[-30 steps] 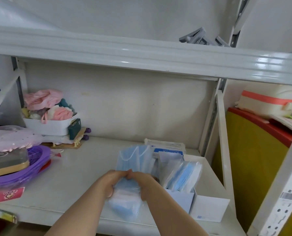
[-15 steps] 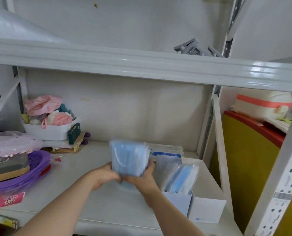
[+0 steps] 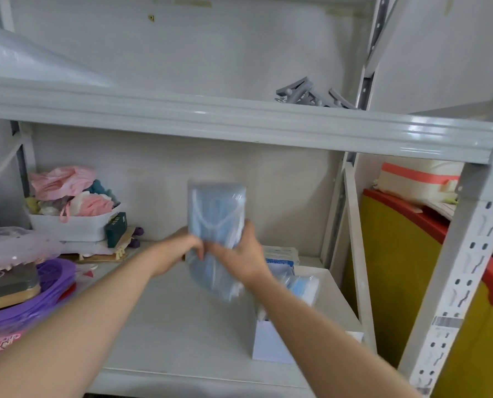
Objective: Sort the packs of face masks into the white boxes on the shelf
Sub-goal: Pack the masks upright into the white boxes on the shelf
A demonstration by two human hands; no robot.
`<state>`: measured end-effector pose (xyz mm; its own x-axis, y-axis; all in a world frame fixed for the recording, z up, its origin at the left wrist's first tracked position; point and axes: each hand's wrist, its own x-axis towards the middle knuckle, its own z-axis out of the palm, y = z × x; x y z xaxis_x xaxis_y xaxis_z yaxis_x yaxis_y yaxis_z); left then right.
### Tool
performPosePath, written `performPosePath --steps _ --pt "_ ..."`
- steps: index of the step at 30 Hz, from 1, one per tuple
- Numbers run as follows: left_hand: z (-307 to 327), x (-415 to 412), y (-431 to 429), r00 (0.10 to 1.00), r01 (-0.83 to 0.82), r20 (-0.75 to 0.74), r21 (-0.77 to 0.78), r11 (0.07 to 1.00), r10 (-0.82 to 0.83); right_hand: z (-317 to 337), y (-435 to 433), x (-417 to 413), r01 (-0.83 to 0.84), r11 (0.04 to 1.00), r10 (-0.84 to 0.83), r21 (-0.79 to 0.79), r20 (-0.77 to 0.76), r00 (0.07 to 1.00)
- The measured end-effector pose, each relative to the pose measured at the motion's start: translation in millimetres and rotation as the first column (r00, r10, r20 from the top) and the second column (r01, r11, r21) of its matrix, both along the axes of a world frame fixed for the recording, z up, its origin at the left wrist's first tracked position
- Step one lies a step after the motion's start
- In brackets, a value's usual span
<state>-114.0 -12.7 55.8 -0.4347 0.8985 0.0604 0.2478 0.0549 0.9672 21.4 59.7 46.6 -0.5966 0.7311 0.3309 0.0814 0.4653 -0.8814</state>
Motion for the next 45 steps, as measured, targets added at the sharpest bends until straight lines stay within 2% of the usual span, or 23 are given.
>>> performPosePath --steps 3,5,8,10,13,15,18,20,24,26,29,31,39,45 --pt "39 32 11 0.994 0.071 0.077 0.078 0.994 -0.077 60 20 29 0.064 0.996 -0.066 -0.069 -0.02 0.998" --pt "52 61 20 0.984 0.143 0.1 0.064 0.988 -0.149 86 33 56 0.082 0.987 -0.074 -0.137 0.065 0.995" --pt "47 96 48 0.991 0.091 -0.096 -0.032 0.995 -0.094 106 51 112 0.228 0.967 -0.191 -0.111 0.268 0.944" --pt "34 120 65 0.974 0.041 -0.219 -0.076 0.996 -0.057 112 68 146 0.369 0.928 -0.336 -0.044 0.325 0.884" --pt "6 153 77 0.889 -0.017 -0.455 -0.14 0.99 -0.049 107 86 178 0.482 0.867 -0.474 0.127 0.511 0.717" --pt "-19 164 81 0.839 -0.059 -0.541 -0.199 0.978 -0.059 98 92 189 0.479 0.869 -0.439 0.125 0.644 0.627" --pt "-54 166 88 0.849 -0.099 -0.522 -0.306 0.947 -0.08 78 97 190 0.442 0.896 -0.268 -0.049 0.734 0.624" --pt "-71 165 90 0.843 -0.129 -0.534 -0.322 0.938 -0.068 61 102 184 0.436 0.885 -0.174 -0.165 0.751 0.637" --pt "-93 161 90 0.811 -0.189 -0.581 -0.153 0.97 0.066 34 120 170 0.427 0.865 -0.042 -0.264 0.81 0.584" --pt "-95 160 90 0.828 -0.218 -0.547 -0.102 0.971 0.128 27 129 165 0.413 0.875 -0.005 -0.252 0.849 0.528" --pt "-95 158 91 0.854 -0.281 -0.477 -0.084 0.956 0.209 26 130 156 0.364 0.915 0.018 -0.173 0.919 0.393" --pt "-94 157 93 0.862 -0.325 -0.434 -0.08 0.942 0.261 27 132 150 0.335 0.934 0.001 -0.123 0.94 0.342" --pt "-93 158 97 0.885 -0.389 -0.278 0.001 0.921 0.374 41 125 121 0.053 0.998 -0.061 0.047 0.952 0.3" --pt "-92 158 101 0.879 -0.403 -0.296 -0.04 0.914 0.374 35 132 116 -0.036 0.991 -0.112 0.126 0.96 0.258"
